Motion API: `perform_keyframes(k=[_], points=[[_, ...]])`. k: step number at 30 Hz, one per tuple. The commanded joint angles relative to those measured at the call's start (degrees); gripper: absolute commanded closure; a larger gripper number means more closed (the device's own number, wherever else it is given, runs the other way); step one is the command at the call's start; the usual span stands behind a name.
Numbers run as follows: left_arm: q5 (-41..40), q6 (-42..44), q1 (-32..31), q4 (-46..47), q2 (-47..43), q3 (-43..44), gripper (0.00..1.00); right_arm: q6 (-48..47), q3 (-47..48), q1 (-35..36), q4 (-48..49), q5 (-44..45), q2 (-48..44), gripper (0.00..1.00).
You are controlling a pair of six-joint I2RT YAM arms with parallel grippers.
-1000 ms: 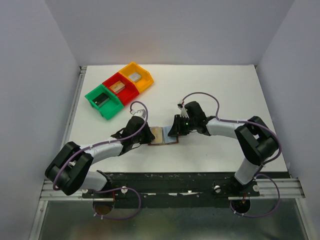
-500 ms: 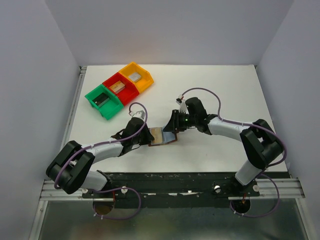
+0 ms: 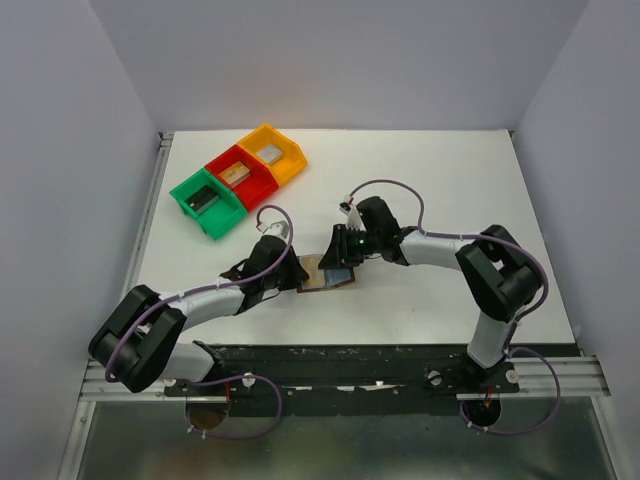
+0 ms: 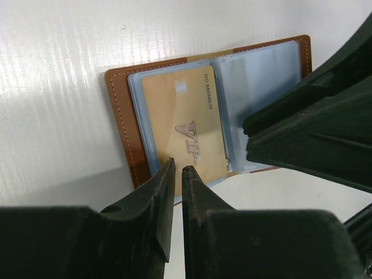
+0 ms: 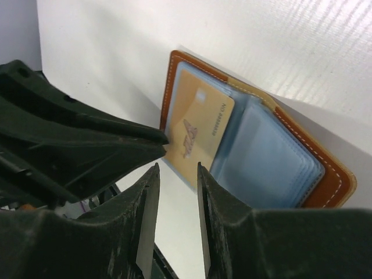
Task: Take the credit cards out of the card holder
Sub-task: Remove the credit card from the card holder.
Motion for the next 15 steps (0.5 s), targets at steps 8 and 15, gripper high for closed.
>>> perform_keyframes(k=[8,15], points=[[-3.3,0.1,0.1,-0.5,-2.6,-0.8,0.74,0.1,1.1,0.4,0.1,-0.7,4.0,0.6],[-3.3,0.0,0.1,-0.3,-1.7,-0.9,0.74,1.6,0.5,0.4,2.0,-1.6,4.8,0.6]])
